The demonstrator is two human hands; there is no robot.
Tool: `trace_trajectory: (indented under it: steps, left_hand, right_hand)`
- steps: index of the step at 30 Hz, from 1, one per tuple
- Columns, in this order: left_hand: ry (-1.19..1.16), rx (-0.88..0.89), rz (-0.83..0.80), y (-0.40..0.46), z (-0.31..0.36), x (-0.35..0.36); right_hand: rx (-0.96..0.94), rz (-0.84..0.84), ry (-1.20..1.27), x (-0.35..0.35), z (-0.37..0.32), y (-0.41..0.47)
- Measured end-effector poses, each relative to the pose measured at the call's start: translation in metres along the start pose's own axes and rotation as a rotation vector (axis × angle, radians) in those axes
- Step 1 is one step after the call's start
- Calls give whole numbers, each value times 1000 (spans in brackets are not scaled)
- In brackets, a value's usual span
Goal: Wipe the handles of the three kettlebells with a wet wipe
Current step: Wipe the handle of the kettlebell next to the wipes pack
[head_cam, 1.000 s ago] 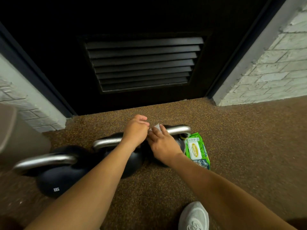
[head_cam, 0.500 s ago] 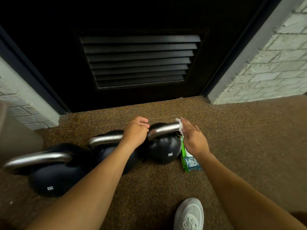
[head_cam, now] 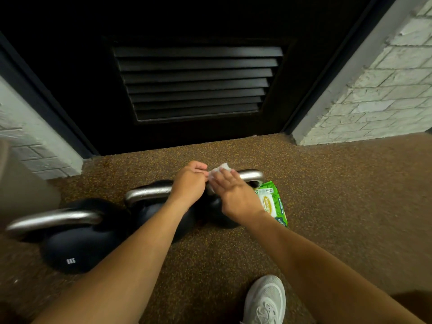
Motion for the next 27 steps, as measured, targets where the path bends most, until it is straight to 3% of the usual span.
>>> trace_trajectory:
  steps: [4, 7, 10, 13, 18, 20, 25, 27]
  left_hand:
    - [-16, -3, 29, 3, -3, -8]
    - [-33, -7, 49, 8, -2, -13]
    - [-17, -4, 40, 8, 1, -10]
    - [25, 20, 12, 4, 0, -3]
    - [13, 23, 3, 3, 2, -4]
    - [3, 19, 13, 5, 0, -8]
    - [-19, 31, 41, 6, 2, -2]
    - [-13, 52, 41, 5, 5, 3]
  right_hand:
    - [-117, -140, -237, 10, -23, 7]
    - [-128, -9, -134, 3, -6, 4]
    - [206, 259, 225, -11, 41, -12]
    - [537, 317, 514, -6, 72, -30]
    - [745, 324, 622, -7, 81, -24]
    - [656, 323, 499, -13, 72, -18]
    - [127, 186, 192, 0, 7, 1]
    - [27, 161, 148, 8, -4, 1]
Point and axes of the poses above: each hand's wrist, its own y-axis towards the middle knuckle, its own x-axis out of the palm, z = x × y, the point moved 4 cm from there along y, towards the middle knuckle, and after that the axes turned 6 degrees about z, right-handed, at the moved point
